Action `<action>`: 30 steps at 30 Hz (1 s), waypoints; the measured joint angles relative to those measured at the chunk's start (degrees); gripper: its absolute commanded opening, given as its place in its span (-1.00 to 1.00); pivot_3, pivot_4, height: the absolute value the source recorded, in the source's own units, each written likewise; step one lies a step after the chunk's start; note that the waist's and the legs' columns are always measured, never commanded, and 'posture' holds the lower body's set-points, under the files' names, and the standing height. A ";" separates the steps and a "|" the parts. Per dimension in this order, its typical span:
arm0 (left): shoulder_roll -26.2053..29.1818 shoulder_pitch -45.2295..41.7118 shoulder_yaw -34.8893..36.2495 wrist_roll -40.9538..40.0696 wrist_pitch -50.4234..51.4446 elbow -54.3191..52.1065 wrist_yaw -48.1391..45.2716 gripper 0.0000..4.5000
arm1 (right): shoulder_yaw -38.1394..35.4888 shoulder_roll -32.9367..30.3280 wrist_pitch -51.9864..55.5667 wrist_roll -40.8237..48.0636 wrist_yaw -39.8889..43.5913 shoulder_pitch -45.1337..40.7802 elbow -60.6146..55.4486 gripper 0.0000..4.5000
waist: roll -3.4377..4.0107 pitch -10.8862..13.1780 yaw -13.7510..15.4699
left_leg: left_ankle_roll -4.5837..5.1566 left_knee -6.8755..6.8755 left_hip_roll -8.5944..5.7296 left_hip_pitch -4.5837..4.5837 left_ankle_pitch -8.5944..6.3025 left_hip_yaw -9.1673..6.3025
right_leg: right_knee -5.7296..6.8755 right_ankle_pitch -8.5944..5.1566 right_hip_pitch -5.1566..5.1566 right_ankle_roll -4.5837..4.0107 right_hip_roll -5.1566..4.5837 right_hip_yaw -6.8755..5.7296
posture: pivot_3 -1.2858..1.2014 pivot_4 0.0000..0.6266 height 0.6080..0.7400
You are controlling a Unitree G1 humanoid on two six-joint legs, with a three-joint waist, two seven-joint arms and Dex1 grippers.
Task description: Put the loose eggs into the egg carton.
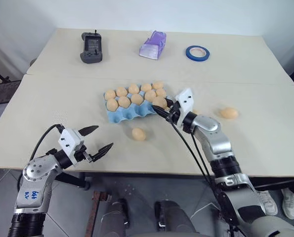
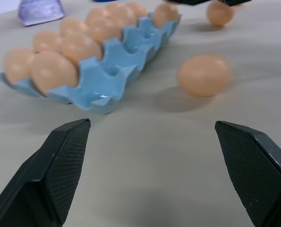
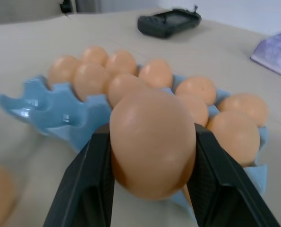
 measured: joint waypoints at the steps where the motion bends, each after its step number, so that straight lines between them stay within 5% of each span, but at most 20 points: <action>1: -0.13 0.27 0.04 0.00 0.00 -0.21 0.30 1.00 | -0.01 0.57 -0.81 -0.42 -0.36 -0.86 1.65 -0.12 | 0.00 0.00 -0.04 | 0.00 -0.02 0.00 0.00 0.00 0.02 | -0.01 0.00 -0.01 0.00 0.01 0.00 | 0.03 -0.52 1.00; 8: -1.00 2.70 0.04 -0.01 0.05 -2.83 2.14 1.00 | -0.49 2.55 -3.73 -1.24 -1.24 -3.32 6.57 0.96 | 0.00 0.00 -0.28 | -0.01 0.02 0.03 0.02 0.00 0.05 | 0.06 0.00 -0.02 0.01 0.06 0.05 | 0.03 -0.52 1.00; 18: -1.79 2.06 -1.37 0.00 1.32 -3.54 2.02 1.00 | -2.53 -1.92 -0.74 1.36 1.38 6.36 -8.56 0.99 | 0.00 0.00 0.08 | -0.01 0.01 0.01 -0.01 -0.02 0.03 | -0.01 0.01 0.01 0.03 0.01 0.03 | 0.03 -0.52 1.00; 23: -2.21 -2.08 -6.03 -1.04 3.82 -4.26 -1.11 1.00 | -11.98 -10.37 -3.12 3.12 1.09 23.76 -18.40 0.99 | -0.01 -0.01 1.57 | 0.00 -0.06 -0.02 -0.02 -0.07 0.04 | -0.19 0.00 0.09 0.02 0.00 -0.01 | 0.03 -0.52 1.00; 30: -5.51 -9.23 -10.69 -0.35 4.97 -1.39 -1.97 1.00 | -22.27 -11.06 -9.66 2.48 -7.68 35.58 -22.06 0.99 | 0.00 -0.01 0.32 | -0.04 0.16 0.04 0.13 0.00 -0.08 | -0.01 0.00 0.16 0.04 0.20 0.05 | 0.03 -0.52 1.00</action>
